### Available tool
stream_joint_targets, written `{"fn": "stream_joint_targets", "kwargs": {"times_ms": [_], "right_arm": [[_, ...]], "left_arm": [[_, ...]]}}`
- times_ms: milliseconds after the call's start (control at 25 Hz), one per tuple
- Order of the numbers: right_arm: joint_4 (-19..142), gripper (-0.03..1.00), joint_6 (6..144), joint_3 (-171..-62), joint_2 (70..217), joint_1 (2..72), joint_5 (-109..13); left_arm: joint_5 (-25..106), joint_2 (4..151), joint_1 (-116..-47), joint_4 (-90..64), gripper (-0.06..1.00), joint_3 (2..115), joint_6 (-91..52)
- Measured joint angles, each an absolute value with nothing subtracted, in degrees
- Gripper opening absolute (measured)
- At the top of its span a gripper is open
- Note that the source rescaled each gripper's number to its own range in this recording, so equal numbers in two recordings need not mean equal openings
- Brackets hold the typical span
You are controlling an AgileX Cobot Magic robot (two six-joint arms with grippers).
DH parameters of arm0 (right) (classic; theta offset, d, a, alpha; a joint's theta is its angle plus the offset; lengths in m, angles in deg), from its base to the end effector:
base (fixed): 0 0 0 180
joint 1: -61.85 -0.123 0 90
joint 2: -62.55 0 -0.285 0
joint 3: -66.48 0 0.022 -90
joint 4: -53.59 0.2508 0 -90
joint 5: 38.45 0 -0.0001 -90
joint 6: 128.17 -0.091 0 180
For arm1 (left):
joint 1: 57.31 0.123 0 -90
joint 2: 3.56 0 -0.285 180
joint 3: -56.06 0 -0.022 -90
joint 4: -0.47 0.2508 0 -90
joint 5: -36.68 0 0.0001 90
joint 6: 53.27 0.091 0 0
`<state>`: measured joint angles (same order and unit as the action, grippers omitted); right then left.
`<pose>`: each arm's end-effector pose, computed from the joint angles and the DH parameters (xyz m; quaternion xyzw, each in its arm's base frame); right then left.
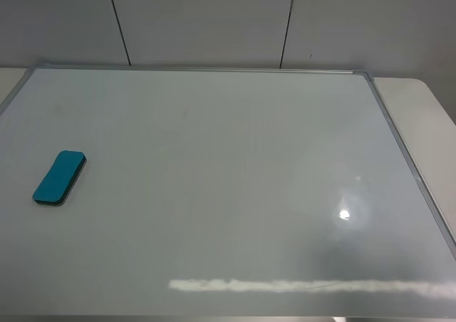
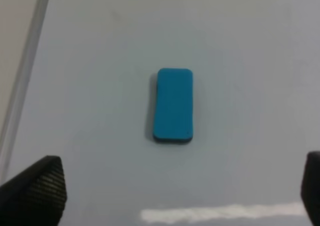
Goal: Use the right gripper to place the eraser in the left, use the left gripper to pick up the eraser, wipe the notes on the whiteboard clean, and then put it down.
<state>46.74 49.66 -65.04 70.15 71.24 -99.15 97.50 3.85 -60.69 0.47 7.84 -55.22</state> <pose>-0.0072 -0.0084 0.2783 0.0880 0.8455 -0.0925 0.5184 -0.0066 0.0004 0.2789 0.0106 0.8501 -0.0245 0.5260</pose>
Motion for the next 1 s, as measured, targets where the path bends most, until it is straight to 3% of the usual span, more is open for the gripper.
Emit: {"fn": "stream_joint_targets", "kwargs": {"times_ms": [1000], "right_arm": [[46.74, 1.00, 49.66, -65.04, 70.15, 71.24, -99.15]], "left_arm": [[97.50, 3.85, -60.69, 0.47, 0.89, 7.84, -55.46]]}}
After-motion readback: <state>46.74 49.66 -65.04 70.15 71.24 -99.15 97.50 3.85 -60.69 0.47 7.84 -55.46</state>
